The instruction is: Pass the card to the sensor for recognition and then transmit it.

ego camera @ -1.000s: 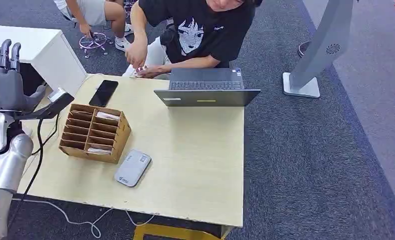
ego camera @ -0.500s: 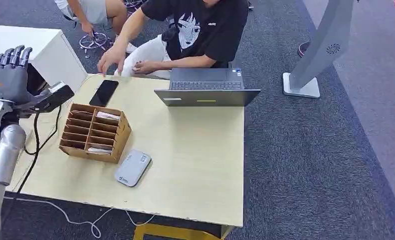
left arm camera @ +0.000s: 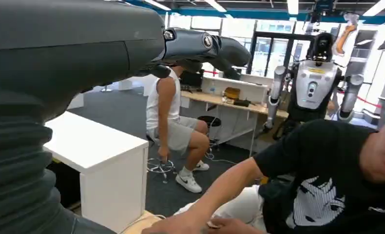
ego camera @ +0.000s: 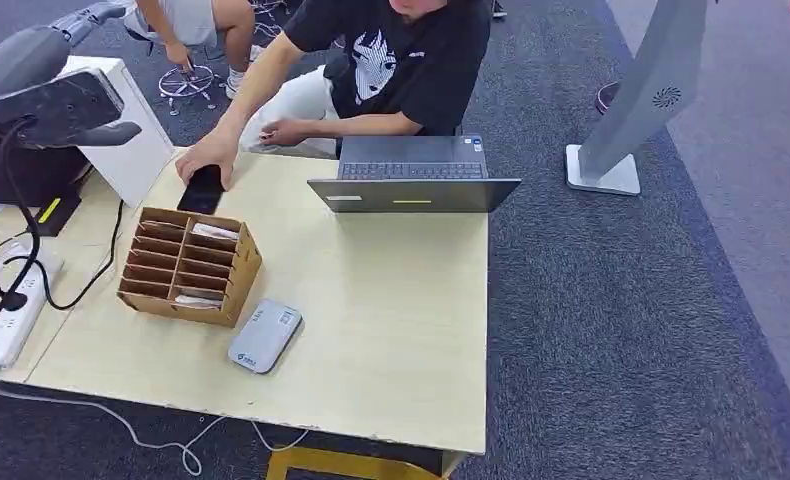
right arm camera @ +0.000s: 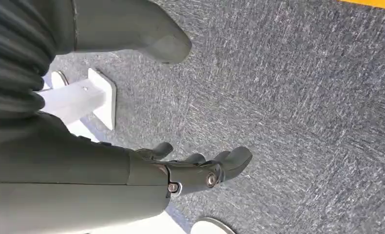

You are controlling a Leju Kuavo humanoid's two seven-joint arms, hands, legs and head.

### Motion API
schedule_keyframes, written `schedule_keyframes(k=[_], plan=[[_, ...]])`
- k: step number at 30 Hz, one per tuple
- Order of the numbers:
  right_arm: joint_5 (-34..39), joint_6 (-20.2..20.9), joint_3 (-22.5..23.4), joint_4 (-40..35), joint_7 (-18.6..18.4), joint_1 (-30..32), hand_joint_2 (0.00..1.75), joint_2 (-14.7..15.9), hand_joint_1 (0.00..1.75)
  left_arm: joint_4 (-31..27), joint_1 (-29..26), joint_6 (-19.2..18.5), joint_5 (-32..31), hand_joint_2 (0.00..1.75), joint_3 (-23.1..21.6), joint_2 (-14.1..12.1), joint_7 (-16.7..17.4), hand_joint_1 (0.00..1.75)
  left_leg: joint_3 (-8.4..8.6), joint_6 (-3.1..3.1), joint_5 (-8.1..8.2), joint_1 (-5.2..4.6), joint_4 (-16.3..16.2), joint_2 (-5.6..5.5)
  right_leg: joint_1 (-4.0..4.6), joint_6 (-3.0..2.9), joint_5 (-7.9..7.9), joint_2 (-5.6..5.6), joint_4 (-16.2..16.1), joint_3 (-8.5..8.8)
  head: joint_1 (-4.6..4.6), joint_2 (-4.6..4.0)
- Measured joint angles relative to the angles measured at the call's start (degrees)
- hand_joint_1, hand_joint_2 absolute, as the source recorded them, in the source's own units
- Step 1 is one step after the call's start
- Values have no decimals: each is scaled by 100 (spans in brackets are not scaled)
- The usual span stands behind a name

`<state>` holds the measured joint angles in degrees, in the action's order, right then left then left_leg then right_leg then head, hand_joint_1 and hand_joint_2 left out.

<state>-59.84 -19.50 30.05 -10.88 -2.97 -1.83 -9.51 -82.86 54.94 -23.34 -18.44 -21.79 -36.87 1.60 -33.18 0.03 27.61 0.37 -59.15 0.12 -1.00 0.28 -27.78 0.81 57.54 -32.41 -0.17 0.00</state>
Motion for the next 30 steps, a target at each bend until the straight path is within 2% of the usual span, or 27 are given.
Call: schedule_keyframes(k=[4, 8, 11, 13, 16, 20, 23, 30], plan=[[-37, 0, 17, 0, 2, -3, 175, -2, 0, -157, 118, -22, 164, 175, -164, -146, 55, 0, 0, -2, -2, 3, 1, 0, 2, -1, 0, 0, 2, 0, 2, 0], [-68, 0, 55, -2, 24, -4, 175, -2, 0, -207, 344, -323, 807, 175, -448, -424, 273, 0, -1, -7, -5, 11, 0, 2, 9, -9, 6, 2, 4, 0, 0, 0], [-89, 9, 94, -2, 55, -9, 175, 0, 0, -244, 693, -672, 1388, 175, -760, -720, 417, 0, -2, -7, -5, 11, 0, 2, 9, -9, 6, 2, 4, 0, 0, 0], [-144, 26, 107, -4, 63, -10, 175, 0, 0, -306, 970, -966, 1859, 175, -993, -1010, 525, 0, -4, -8, -4, 14, 1, 11, 11, -10, 6, 12, 4, -4, 2, 0], [-173, 70, 142, -4, 63, -11, 175, 0, 0, -463, 1406, -1130, 2388, 175, -1420, -1436, 594, 0, -6, -8, -4, 13, 1, 11, 11, -11, 6, 13, 4, -7, 0, 0], [-236, 77, 151, -4, 63, -30, 175, -2, 0, -691, 1535, -1001, 2491, 175, -1803, -1862, 586, 0, -6, -8, -4, 13, 3, 8, 11, -13, 4, 10, 3, -6, 0, 0], [-256, 83, 153, -4, 61, -46, 175, -2, 0, -850, 1516, -732, 2371, 175, -2078, -2103, 485, 0, -6, -10, -6, 15, 3, 7, 12, -14, 6, 9, 4, -6, 0, 0], [-354, 92, 153, -4, 52, -73, 175, -2, 0, -1123, 962, -177, 2141, 175, -2391, -2575, 166, 0, -5, -14, -8, 16, 4, 6, 12, -15, 7, 8, 4, -3, 0, 0]])
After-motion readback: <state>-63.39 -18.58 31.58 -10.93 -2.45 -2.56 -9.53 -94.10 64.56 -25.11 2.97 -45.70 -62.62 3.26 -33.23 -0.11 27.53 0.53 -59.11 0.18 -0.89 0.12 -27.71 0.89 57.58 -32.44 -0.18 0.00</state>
